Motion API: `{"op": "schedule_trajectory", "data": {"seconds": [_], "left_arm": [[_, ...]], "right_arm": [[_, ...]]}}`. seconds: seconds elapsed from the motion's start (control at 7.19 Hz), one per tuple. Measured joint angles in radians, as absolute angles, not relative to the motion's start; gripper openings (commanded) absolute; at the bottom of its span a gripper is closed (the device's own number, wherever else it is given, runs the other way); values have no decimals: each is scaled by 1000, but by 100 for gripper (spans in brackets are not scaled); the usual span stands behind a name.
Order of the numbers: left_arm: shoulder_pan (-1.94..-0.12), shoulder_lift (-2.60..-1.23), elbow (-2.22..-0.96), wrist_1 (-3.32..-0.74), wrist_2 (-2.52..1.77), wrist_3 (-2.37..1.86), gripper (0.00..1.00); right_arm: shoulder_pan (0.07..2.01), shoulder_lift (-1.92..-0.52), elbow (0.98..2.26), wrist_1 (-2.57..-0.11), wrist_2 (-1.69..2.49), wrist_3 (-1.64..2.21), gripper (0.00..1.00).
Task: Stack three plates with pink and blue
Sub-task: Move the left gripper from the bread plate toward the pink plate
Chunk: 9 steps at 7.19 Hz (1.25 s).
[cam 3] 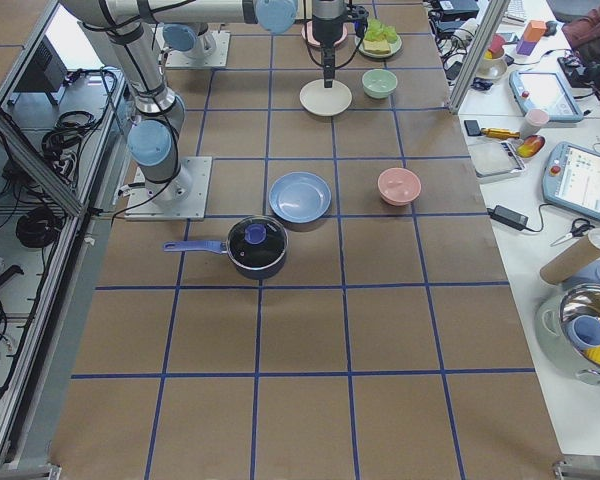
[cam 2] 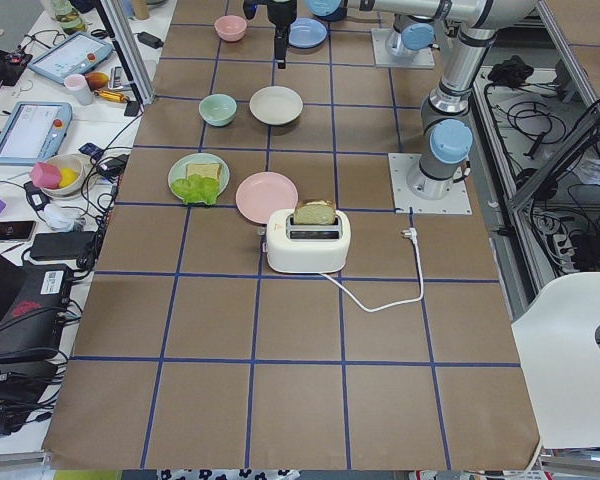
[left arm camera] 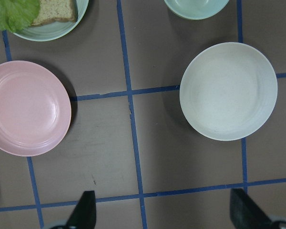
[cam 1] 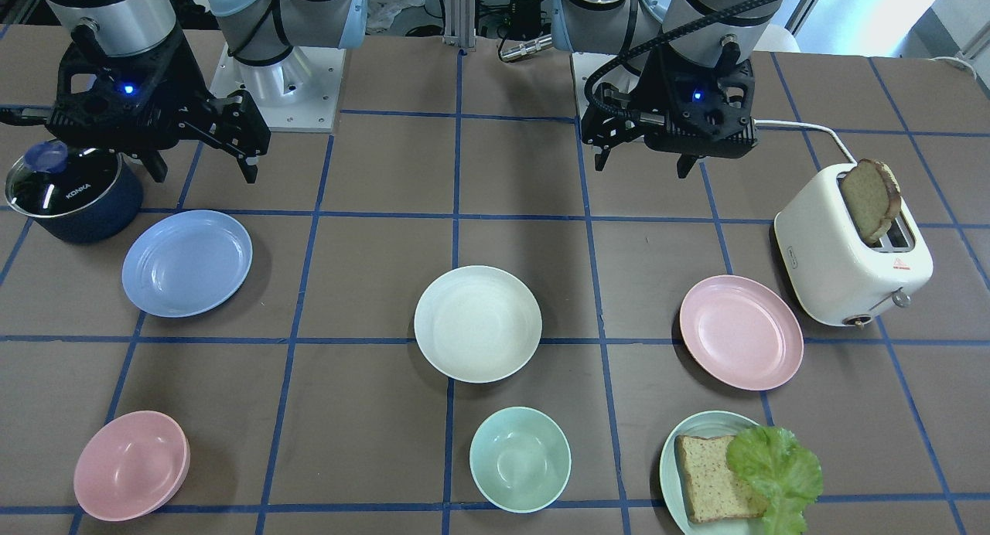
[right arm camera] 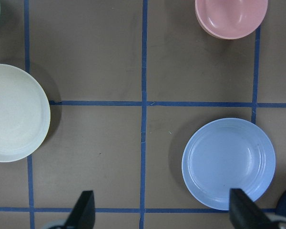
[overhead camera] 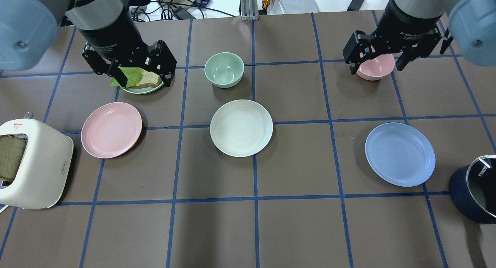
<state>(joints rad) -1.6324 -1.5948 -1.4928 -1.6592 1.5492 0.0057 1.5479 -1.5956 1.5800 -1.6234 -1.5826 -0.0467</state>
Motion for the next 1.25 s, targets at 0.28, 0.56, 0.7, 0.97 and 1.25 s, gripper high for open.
{"op": "schedule_trajectory", "data": {"seconds": [0.28,0.56,0.7,0.97,1.25], "left_arm": [[-1628,-1590,-1488,-1676,1550,7,100],[-1626,-1588,-1487,-1678,1550,8,100],[-1626,-1588,-1486,-1679,1550,8,100],[-1626,-1591,-1487,-1677,1549,9,100],[-1623,-1594,-1491,-1676,1551,14,100]], "right_arm": [[1547,-1596,1580,-1623,-1582,-47,100],[1548,-1596,1580,-1624,-1580,-47,100],[1547,-1596,1580,-1624,-1579,-47,100],[1547,-1597,1580,-1623,-1580,-47,100],[1549,-1597,1580,-1625,-1578,-44,100]]}}
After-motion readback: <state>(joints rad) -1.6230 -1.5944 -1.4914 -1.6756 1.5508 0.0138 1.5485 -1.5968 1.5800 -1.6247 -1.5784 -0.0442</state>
